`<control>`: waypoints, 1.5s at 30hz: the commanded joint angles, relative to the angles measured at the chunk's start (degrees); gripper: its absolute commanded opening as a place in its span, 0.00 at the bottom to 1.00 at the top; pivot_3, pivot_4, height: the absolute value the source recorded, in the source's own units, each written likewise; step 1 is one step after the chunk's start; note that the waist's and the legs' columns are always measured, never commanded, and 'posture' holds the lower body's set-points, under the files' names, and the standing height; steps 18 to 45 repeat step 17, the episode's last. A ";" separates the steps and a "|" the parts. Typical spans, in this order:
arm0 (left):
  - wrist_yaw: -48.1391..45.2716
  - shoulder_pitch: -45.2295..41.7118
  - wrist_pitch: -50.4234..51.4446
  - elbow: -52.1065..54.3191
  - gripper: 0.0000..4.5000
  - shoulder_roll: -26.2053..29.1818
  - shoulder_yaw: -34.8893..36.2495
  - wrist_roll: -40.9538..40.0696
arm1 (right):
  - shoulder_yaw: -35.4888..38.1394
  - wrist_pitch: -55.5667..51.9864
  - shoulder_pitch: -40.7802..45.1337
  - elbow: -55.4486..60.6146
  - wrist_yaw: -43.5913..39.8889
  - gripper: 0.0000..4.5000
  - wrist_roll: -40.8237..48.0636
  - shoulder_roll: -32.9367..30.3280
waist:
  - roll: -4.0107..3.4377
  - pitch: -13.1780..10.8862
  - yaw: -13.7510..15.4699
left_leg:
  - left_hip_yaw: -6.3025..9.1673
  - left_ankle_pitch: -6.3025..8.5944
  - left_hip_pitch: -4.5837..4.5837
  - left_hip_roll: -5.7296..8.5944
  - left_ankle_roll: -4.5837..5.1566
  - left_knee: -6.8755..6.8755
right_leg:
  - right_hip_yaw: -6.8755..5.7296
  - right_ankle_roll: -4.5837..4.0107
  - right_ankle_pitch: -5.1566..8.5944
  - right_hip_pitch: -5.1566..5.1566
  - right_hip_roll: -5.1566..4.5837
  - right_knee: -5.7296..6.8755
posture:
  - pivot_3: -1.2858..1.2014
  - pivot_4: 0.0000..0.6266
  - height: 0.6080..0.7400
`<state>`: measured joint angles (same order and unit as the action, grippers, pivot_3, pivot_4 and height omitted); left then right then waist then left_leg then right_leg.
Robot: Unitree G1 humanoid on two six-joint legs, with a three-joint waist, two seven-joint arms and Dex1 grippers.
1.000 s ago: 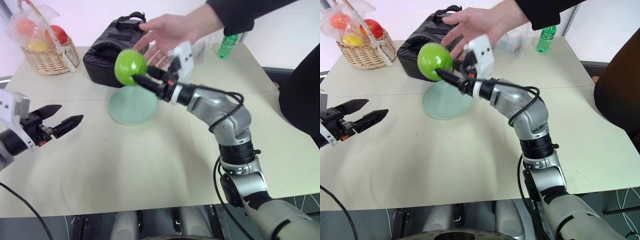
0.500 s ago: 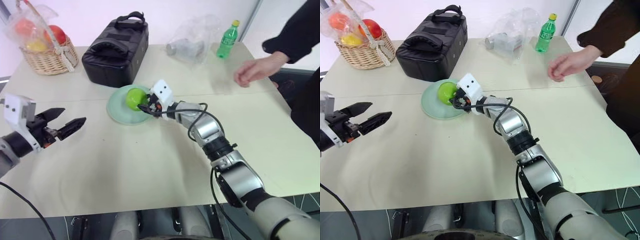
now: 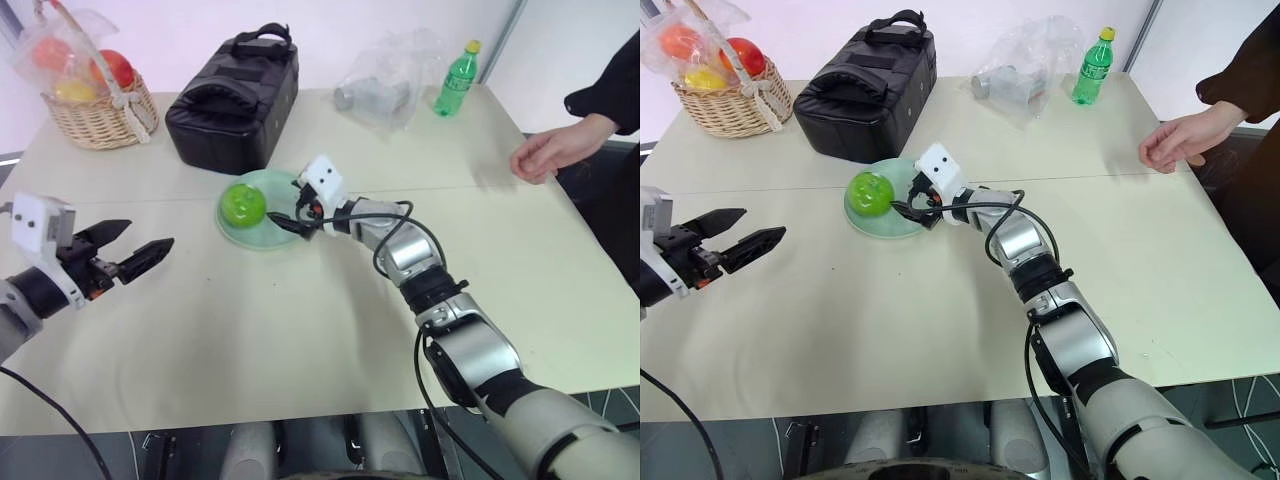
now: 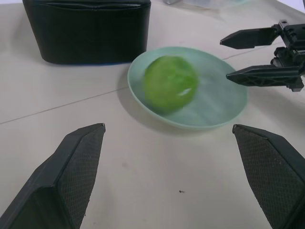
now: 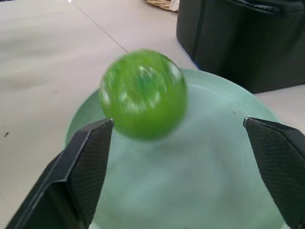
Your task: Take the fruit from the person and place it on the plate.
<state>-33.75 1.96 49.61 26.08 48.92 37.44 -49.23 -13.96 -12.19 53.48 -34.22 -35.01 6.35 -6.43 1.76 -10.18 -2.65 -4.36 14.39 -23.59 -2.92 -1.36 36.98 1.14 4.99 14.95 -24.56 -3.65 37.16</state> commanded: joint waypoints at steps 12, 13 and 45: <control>11.81 -5.45 -12.04 -5.78 1.00 -8.82 -1.07 11.57 | 19.32 -6.82 -7.50 22.45 5.98 0.99 4.71 -14.65 | 0.03 0.02 0.24 | -0.04 0.00 -0.02 0.07 0.01 0.00 | -0.01 0.03 -0.01 0.05 -0.08 -0.09 | 0.52 0.24 1.00; 12.77 -5.35 -13.04 -6.50 1.00 -10.41 -1.02 12.23 | 20.85 -6.72 -9.47 23.10 6.61 0.99 4.78 -15.95 | 0.03 0.02 0.26 | -0.05 0.00 -0.02 0.08 0.01 0.00 | 0.00 0.03 -0.01 0.05 -0.08 -0.10 | 0.52 0.24 1.00; 13.20 -3.31 -15.66 -6.83 1.00 -14.38 -2.81 14.36 | 25.29 -6.18 -16.80 25.13 7.73 0.99 5.81 -18.82 | 0.03 0.02 0.25 | -0.08 0.00 -0.02 0.09 0.01 0.01 | 0.01 0.03 -0.02 0.06 -0.05 -0.09 | 0.52 0.24 1.00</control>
